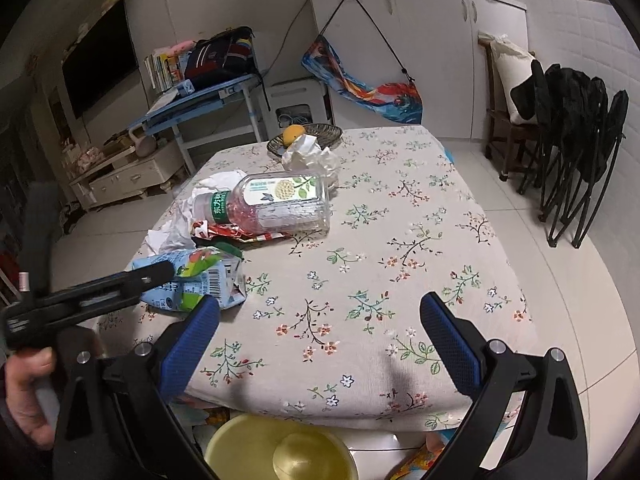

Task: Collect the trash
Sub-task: 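Grasp the blue juice carton with the left tool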

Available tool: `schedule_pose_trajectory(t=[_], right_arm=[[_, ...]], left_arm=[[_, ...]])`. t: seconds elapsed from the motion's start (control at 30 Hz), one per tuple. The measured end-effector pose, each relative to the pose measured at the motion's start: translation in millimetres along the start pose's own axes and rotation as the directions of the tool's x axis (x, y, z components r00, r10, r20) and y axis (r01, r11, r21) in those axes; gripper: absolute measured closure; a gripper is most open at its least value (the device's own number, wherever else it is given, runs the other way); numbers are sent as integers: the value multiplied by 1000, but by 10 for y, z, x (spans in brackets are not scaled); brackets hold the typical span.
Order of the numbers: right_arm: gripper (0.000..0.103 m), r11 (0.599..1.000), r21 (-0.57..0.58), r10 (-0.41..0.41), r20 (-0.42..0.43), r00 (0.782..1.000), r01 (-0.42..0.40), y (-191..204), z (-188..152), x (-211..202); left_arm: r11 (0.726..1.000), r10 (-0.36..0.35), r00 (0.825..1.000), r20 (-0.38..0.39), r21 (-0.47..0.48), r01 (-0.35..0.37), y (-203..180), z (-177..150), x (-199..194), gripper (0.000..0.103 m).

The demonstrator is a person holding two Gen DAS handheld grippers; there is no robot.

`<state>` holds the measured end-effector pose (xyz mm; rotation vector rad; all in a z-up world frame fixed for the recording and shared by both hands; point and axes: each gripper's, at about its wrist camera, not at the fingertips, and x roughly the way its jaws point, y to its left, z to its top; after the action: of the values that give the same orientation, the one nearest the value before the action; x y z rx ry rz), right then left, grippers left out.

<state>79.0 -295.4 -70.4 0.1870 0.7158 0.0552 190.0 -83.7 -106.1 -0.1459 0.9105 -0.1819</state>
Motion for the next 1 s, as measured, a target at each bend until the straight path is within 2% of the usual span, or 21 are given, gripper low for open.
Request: schedule_pose_trajectory(t=[0.07,0.1,0.23,0.27,0.3,0.33,0.4,0.47,0.53,0.57,0.6,0.63,0.7,0.73,0.77,0.8,0.87,0.9,0.93,1.0], right_arm=[[7,1000,9,3,-7,1000,-3,-34,-9,31],[7,1000,15,6,-12,1000,-6,-42,-5,43],[7,999,28,19,-32,999,-18,-56,-14,110],[7,999,30,22,-35,999,-21,-54,-15,119],[7,999,31,25,-36,999,-24,-51,-18,122],[7,999,30,28,-37,999,-26,-42,-16,125],[7,999,30,34,-40,999,-33,-23,-13,129],[7,999,32,38,-42,998,-36,-14,-7,128],[7,998,40,43,-38,998,-41,-18,-5,109],[7,998,43,44,-35,998,-43,-20,-3,105],[7,998,47,45,-32,998,-43,-26,0,95],[7,998,49,45,-31,999,-43,-29,-4,99],[7,997,56,49,-33,998,-48,-41,-1,105],[7,997,60,51,-34,998,-49,-48,2,106],[7,997,64,52,-34,998,-50,-54,6,105],[7,996,68,52,-34,998,-50,-61,10,105],[7,996,76,54,-31,998,-51,-81,16,102],[7,995,80,53,-29,998,-51,-94,18,100],[7,995,85,53,-28,998,-51,-109,18,99],[7,994,94,54,-28,998,-51,-131,18,96]], left_arm=[[1000,0,1000,0,-3,0,-4,13,60,11],[1000,-16,1000,15,-9,16,-1,18,65,19],[998,-56,998,42,-34,57,48,59,39,38],[997,-62,997,40,-41,64,70,66,28,42],[997,-64,997,33,-47,66,99,76,17,56],[997,-66,998,19,-41,66,108,81,17,58],[998,-60,998,-6,-24,60,134,81,-3,59],[999,-25,1000,-7,35,25,128,89,-58,58],[991,4,1000,10,135,-5,72,132,-145,41],[981,14,1000,24,192,-19,40,162,-185,29],[961,27,999,45,275,-39,-33,186,-237,22],[938,30,998,55,345,-47,-96,200,-267,21],[875,13,999,53,483,-37,-239,216,-307,20],[806,12,999,38,591,-33,-364,199,-291,20],[754,20,999,35,656,-38,-443,176,-266,20],[691,27,999,25,722,-37,-530,138,-220,20],[611,31,999,-24,792,0,-629,93,-89,20],[577,38,998,-55,817,23,-675,69,-8,21],[555,44,997,-69,831,33,-711,43,34,21],[530,56,994,-94,847,50,-752,35,139,27]])
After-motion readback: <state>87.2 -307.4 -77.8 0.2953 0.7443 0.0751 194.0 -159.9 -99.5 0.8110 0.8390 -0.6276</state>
